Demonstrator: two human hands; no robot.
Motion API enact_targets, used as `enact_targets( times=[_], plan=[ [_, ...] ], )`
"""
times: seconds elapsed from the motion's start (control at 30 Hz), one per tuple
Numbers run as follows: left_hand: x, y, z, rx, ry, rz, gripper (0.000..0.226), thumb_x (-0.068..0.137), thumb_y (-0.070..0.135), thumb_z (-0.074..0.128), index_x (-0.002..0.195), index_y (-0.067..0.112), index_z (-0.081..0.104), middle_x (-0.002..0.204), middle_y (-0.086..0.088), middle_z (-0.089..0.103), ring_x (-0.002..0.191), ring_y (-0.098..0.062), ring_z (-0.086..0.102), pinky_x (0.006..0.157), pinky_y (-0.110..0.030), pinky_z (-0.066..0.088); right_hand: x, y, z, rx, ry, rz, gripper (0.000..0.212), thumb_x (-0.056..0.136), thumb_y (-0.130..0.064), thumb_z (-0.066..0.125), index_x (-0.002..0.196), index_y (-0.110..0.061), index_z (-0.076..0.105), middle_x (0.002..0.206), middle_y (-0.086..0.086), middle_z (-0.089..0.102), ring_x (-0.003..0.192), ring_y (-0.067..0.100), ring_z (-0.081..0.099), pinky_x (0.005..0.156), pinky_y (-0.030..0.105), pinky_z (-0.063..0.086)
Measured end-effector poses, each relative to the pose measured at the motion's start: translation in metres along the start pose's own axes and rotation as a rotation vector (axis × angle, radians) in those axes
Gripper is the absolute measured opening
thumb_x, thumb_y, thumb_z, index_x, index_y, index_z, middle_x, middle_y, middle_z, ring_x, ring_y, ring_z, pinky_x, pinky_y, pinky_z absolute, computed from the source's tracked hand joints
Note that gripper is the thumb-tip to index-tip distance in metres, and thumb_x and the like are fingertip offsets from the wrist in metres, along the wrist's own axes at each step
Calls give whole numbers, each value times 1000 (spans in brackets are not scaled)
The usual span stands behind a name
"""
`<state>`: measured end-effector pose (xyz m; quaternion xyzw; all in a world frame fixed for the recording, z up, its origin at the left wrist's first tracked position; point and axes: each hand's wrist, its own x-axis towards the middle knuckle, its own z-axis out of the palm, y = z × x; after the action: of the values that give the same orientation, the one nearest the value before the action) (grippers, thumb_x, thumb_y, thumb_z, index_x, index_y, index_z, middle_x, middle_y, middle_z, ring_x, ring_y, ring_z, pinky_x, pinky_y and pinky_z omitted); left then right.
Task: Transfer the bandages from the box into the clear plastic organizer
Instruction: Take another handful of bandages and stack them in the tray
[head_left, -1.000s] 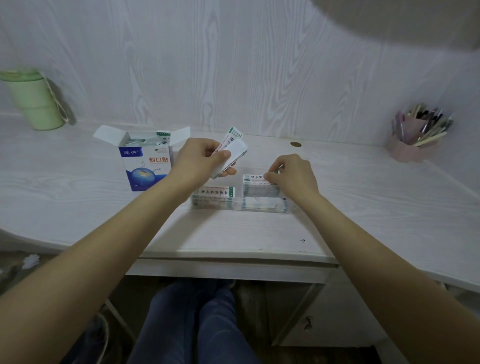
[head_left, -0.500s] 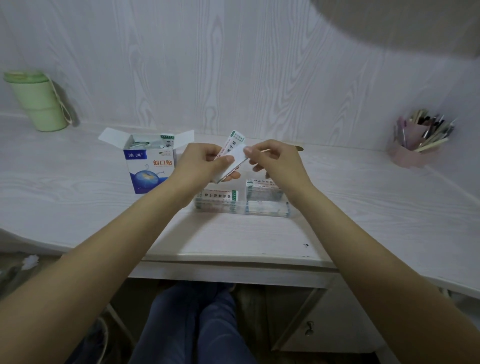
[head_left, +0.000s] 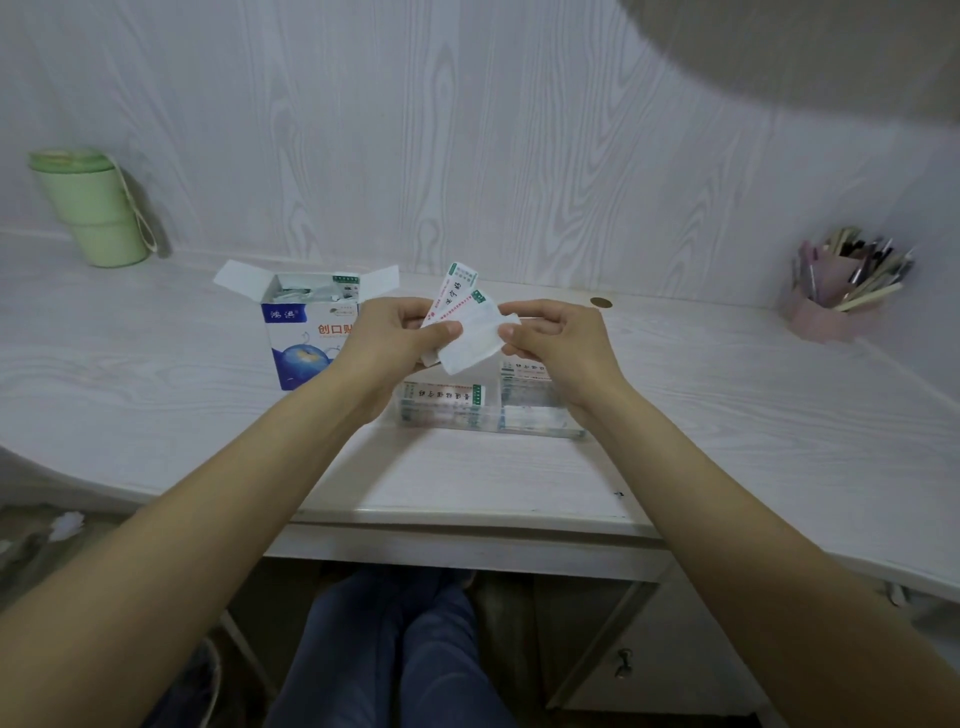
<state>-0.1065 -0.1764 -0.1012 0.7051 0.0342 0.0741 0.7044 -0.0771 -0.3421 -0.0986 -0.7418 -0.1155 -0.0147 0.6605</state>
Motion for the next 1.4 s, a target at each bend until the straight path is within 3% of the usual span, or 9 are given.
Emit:
enact_targets(
  times=[0.2,0.33,0.57,0.7,0.8,0.87,1.0,1.2,1.4],
  plan=[
    [0,3,3,17,24,20,26,81,-2,68,105,9,63,99,-5,69,86,-18,67,78,-31,56,-1,-2,-2,55,5,35,8,83,1,68,88,-5,69,70,6,67,54,4,59,56,13,47],
    [-2,4,9,-1,3,17,30,82,-2,67,110,8,61,100,-4,69,89,-18,66,74,-27,56,-3,-1,1,91,0,70,9,83,-1,69,91,-3,69,72,6,67,55,5,59,55,14,47],
    [-4,6,10,-116,-3,-22,15,89,5,61,102,10,63,95,-1,67,78,-11,66,64,-20,57,-4,-1,-11,115,64,99,13,85,-3,67,98,-4,69,74,4,68,51,7,59,49,15,45],
    [-4,6,8,-113,7,-14,20,89,3,60,109,4,60,98,-7,68,78,-14,71,72,-23,58,-5,5,-24,267,29,94,6,89,-1,61,86,-5,65,72,7,67,61,9,66,63,15,54],
    [-2,6,12,-100,29,-6,24,89,3,61,113,2,58,103,-11,68,78,-17,72,72,-24,58,-6,6,-29,373,-41,121,14,92,-11,58,83,-2,64,72,6,69,71,10,67,74,17,55],
    [-1,6,14,-104,42,-2,26,89,3,60,115,2,58,108,-12,66,78,-17,72,71,-23,58,-6,5,-32,373,-37,138,22,93,-18,58,80,-1,63,72,6,67,70,10,67,74,16,55],
    [1,6,21,-83,51,23,31,90,4,60,121,0,56,113,-12,65,80,-17,72,69,-22,57,-5,8,-43,114,-13,77,5,85,0,65,82,-4,65,78,9,65,73,14,66,73,18,54],
    [2,2,28,-74,40,30,31,91,4,59,121,0,55,112,-13,65,81,-17,72,69,-21,57,-7,19,-58,-437,-26,21,12,79,-4,72,83,-15,72,77,-4,67,71,4,60,70,18,47],
    [1,4,31,-58,40,40,28,90,4,59,118,0,57,105,-12,66,80,-17,72,71,-22,57,-7,22,-46,-756,-129,-59,10,79,-1,68,85,-7,73,65,-7,61,62,3,56,59,6,43]
  ],
)
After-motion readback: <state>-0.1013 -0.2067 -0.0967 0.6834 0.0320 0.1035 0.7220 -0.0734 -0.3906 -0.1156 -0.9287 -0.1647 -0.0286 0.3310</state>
